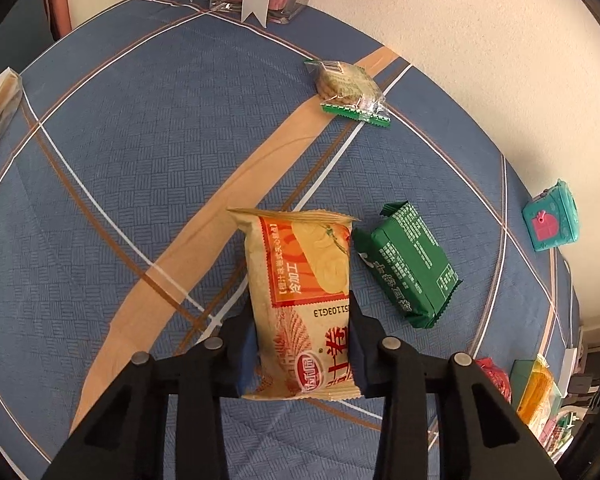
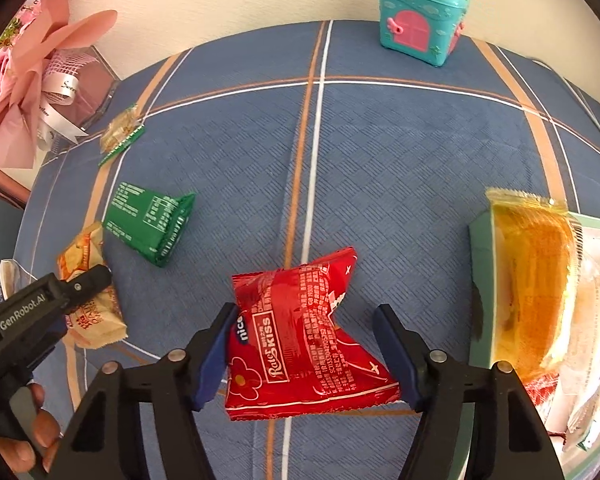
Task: Organize snacks
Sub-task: 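Grasp the yellow cracker bag with left tool while right tool grasps red Rice Kiss bag, then carry both bags over the white tray and open both tools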
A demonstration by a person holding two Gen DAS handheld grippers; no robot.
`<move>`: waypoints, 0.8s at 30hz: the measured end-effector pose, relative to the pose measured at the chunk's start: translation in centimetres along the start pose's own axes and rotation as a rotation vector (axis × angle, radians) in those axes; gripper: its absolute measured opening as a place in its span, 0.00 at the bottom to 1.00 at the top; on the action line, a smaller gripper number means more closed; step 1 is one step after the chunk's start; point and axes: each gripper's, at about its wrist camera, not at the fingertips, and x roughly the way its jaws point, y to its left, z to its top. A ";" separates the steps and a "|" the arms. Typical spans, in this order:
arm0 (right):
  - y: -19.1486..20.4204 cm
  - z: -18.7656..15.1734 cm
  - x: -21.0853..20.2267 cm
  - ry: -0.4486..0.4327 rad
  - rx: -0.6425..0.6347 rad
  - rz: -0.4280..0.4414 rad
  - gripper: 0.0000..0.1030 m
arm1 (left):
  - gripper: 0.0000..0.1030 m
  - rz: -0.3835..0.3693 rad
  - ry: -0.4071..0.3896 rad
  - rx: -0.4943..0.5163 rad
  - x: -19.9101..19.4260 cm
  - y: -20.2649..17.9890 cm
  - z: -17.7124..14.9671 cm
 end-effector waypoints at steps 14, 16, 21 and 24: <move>-1.1 -3.2 -2.8 -0.007 -0.007 -0.005 0.68 | 0.36 -0.004 -0.008 0.054 -3.0 -1.3 -2.2; -1.1 -3.8 -3.5 -0.018 -0.012 -0.001 0.67 | 0.36 0.005 -0.013 0.060 -4.0 -1.1 -3.4; -1.1 -5.1 -5.2 -0.052 -0.023 0.006 0.67 | 0.36 -0.009 -0.052 0.093 -6.4 -1.2 -4.8; -0.9 -5.8 -6.2 -0.077 -0.026 0.015 0.67 | 0.36 -0.021 -0.080 0.110 -8.0 -1.8 -5.2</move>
